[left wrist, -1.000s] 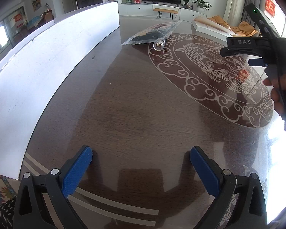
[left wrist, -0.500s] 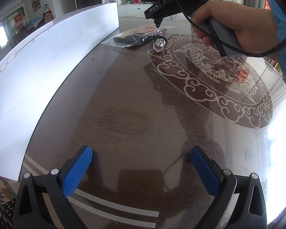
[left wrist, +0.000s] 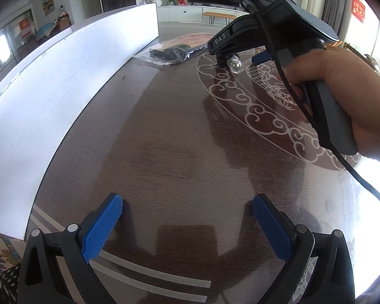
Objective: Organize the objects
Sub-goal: 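Lift the gold tube and hold it above the table with the right tool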
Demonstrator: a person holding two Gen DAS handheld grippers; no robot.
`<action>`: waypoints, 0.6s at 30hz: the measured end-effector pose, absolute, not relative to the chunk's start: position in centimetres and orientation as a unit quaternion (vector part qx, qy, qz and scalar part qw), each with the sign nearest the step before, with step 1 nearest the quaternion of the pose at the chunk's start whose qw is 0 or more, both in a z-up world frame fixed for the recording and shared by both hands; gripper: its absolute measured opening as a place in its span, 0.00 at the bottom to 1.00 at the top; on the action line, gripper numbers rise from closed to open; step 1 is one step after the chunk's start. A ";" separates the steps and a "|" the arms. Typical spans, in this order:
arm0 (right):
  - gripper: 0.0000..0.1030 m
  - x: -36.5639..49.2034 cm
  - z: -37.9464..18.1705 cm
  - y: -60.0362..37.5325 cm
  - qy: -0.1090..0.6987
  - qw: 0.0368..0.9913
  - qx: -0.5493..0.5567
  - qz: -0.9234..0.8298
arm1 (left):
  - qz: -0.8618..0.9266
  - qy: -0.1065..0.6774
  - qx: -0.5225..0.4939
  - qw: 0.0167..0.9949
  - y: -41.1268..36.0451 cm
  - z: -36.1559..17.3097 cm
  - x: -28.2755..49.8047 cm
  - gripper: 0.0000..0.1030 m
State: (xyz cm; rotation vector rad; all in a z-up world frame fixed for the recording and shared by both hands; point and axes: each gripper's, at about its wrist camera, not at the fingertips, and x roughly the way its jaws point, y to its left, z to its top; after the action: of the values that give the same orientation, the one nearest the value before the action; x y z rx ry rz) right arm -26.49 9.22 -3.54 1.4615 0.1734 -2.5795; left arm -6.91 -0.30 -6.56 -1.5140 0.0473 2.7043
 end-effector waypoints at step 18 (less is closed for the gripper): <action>0.29 -10.9 -3.6 24.2 0.014 0.018 0.458 -0.888 | 0.873 0.015 -0.488 0.021 -0.5 -6.7 -6.7 1.00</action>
State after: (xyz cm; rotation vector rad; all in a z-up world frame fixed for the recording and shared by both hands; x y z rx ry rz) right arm -10.93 24.23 -3.56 1.4238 0.0448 -2.7599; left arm -6.67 -0.46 -6.68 -1.5124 0.0465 2.7047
